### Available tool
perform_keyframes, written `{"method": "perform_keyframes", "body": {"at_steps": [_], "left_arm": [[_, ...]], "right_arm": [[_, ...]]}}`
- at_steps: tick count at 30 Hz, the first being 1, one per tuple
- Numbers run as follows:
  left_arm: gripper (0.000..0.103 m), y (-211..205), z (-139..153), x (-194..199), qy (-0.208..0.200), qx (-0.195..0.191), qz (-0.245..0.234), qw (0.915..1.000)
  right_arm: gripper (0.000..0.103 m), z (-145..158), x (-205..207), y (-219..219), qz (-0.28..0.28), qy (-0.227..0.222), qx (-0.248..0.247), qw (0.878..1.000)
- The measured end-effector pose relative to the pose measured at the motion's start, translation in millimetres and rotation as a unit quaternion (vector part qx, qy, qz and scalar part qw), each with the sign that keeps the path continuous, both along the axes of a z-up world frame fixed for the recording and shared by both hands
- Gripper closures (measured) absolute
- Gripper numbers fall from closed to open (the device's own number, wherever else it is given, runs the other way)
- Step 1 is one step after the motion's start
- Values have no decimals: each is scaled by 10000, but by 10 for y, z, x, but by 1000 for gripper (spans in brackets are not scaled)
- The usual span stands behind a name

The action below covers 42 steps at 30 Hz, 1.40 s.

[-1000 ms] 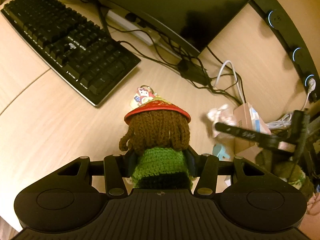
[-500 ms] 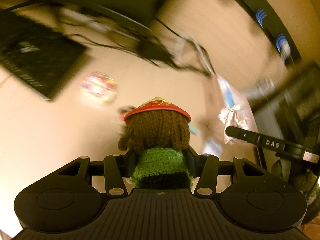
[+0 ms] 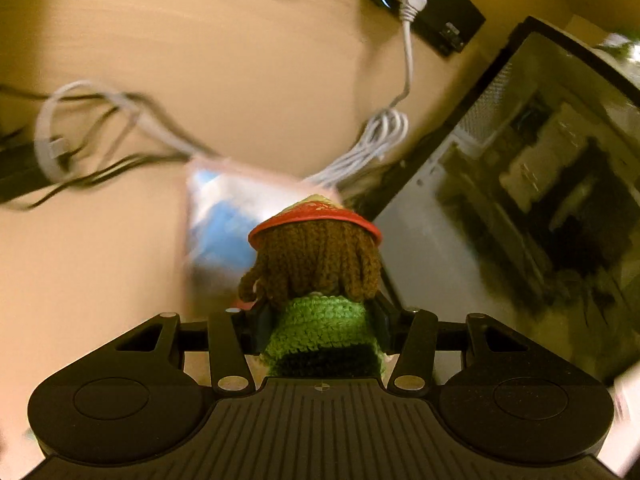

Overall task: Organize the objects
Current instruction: 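Carry doll and lace bundle over the pink box, opening the left tool to drop the doll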

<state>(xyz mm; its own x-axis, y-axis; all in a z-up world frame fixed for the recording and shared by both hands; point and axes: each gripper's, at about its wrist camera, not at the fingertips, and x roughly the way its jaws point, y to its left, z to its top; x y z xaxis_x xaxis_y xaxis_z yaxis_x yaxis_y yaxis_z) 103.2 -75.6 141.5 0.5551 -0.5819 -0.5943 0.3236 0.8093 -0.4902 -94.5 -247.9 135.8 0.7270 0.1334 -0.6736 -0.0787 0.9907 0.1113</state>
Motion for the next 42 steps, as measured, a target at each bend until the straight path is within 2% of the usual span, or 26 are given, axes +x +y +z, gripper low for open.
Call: {"method": "perform_keyframes", "body": {"at_steps": [3, 6, 8, 10, 12, 14, 16, 18, 20, 22, 25, 28, 31, 36, 39, 42], "left_arm": [[49, -398, -73, 334, -6, 35, 233, 9997], [49, -645, -249, 579, 365, -158, 614, 9973], [48, -796, -429, 671, 493, -169, 689, 9963], [47, -900, -587, 702, 504, 96, 663, 9965], [44, -1006, -698, 657, 359, 547, 633, 9958], [42, -1089, -718, 562, 8, 980, 464, 9941], [42, -1186, -703, 492, -236, 1465, 259, 9886], [41, -1183, -675, 454, -273, 1631, 147, 9861], [46, -1059, -612, 399, -290, 1363, 184, 9901], [47, -846, -491, 293, -443, 846, 270, 9951], [47, -558, -271, 154, -680, 344, 436, 9961], [47, -176, -96, -17, -680, -8, 537, 9962], [47, 187, -60, -225, -612, -52, 590, 9964], [47, 792, -148, -645, -223, 340, 893, 9952], [47, 1155, -311, -869, 94, 340, 1156, 9927], [47, 1500, -493, -1098, 451, 160, 1458, 9882]], "right_arm": [[78, -78, -121, -192, -229, 30, 55, 9997], [78, -182, -187, -331, -355, 126, 116, 9992], [78, -260, -192, -411, -396, 227, 134, 9989], [78, -326, -185, -481, -440, 302, 110, 9985], [78, -369, -172, -529, -459, 315, 59, 9984], [78, -384, -171, -543, -438, 285, -8, 9986], [78, -395, -126, -540, -376, 262, -74, 9989], [78, -413, -67, -513, -308, 268, -129, 9991], [78, -433, -18, -479, -251, 249, -181, 9992], [78, -446, 37, -431, -180, 219, -197, 9994], [78, -454, 117, -339, -74, 189, -233, 9995], [78, -421, 202, -256, 50, 161, -212, 9996], [78, -307, 323, -232, 95, 97, 23, 9999], [78, 59, 777, -221, 82, -197, 418, 9989], [78, 227, 1253, -182, 57, -278, 518, 9983], [78, 231, 1888, -144, -110, 62, 808, 9967]]}}
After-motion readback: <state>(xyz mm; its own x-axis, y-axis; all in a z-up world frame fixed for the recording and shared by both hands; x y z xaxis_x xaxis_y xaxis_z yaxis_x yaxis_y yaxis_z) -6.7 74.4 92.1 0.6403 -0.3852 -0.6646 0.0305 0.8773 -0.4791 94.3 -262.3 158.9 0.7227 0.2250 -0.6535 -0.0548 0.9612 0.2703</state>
